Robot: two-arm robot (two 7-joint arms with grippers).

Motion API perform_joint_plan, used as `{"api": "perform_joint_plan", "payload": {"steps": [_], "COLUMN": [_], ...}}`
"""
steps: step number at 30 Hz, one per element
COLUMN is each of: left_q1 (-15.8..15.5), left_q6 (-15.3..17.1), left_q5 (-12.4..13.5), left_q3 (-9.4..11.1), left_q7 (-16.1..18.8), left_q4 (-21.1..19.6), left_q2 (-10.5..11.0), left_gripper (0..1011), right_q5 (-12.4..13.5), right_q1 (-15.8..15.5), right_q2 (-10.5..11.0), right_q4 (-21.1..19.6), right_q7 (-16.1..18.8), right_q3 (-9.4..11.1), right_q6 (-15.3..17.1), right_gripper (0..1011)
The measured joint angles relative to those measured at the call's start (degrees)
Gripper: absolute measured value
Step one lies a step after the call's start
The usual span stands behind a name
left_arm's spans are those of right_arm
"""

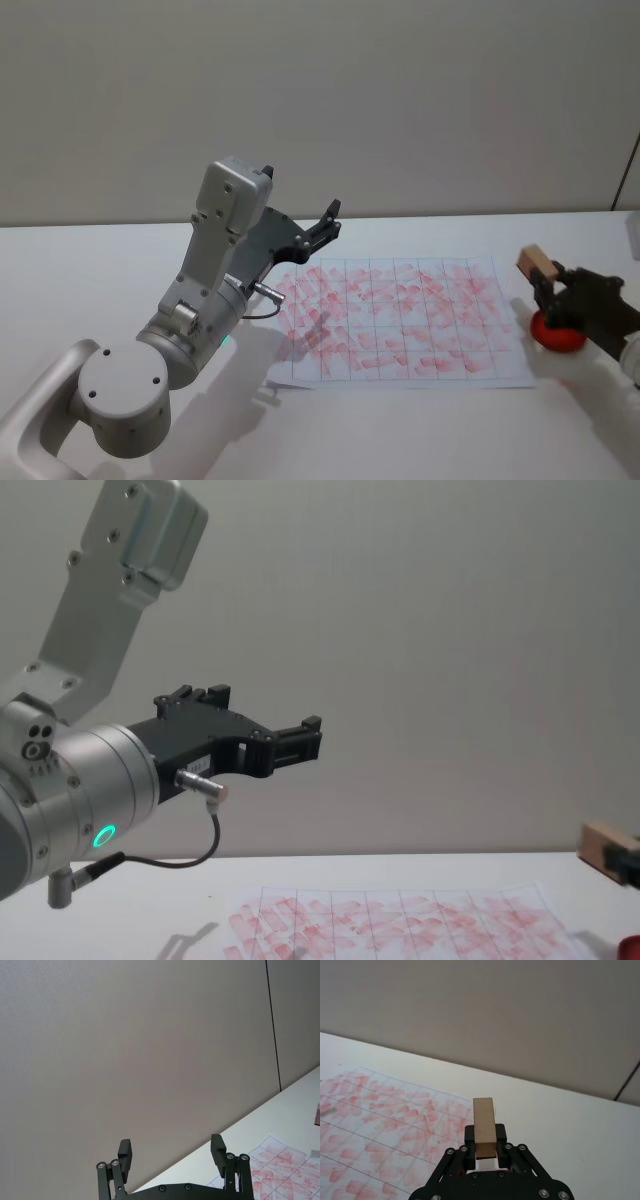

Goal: Use the one hand to pick up the stamp and affix it onto the A4 paper.

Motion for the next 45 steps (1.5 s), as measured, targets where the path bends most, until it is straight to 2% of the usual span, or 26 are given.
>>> {"api": "perform_joint_plan", "payload": {"steps": [10, 18, 24, 28, 34, 45], "left_q1": [0.00, 0.00, 0.00, 0.00, 0.00, 0.00], "left_q6": [0.00, 0.00, 0.00, 0.00, 0.00, 0.00], "left_q5": [0.00, 0.00, 0.00, 0.00, 0.00, 0.00], "left_q3": [0.00, 0.00, 0.00, 0.00, 0.00, 0.00], "left_q7": [0.00, 0.00, 0.00, 0.00, 0.00, 0.00], "left_q4": [0.00, 0.00, 0.00, 0.00, 0.00, 0.00], "left_q2": [0.00, 0.00, 0.00, 0.00, 0.00, 0.00], "left_gripper": [1001, 1001, 1001, 1001, 1001, 1001], "right_q5": [-0.31, -0.20, -0.36, -1.29, -2.68, -4.17], "right_q1": [2.18, 2.30, 1.66, 1.04, 0.53, 0.94], "right_q2": [-1.18, -1.43, -1.21, -0.84, -0.47, -0.32], "right_q4": [0.57, 0.78, 0.75, 0.70, 0.95, 2.22], "right_q7": [6.48, 10.31, 11.66, 12.37, 12.72, 13.00], "right_q3": [-1.26, -2.27, -2.82, -3.28, -3.72, -4.16], "right_q6": [-1.46, 0.88, 3.54, 6.32, 8.77, 10.02], "right_gripper": [214, 216, 214, 214, 216, 214]}}
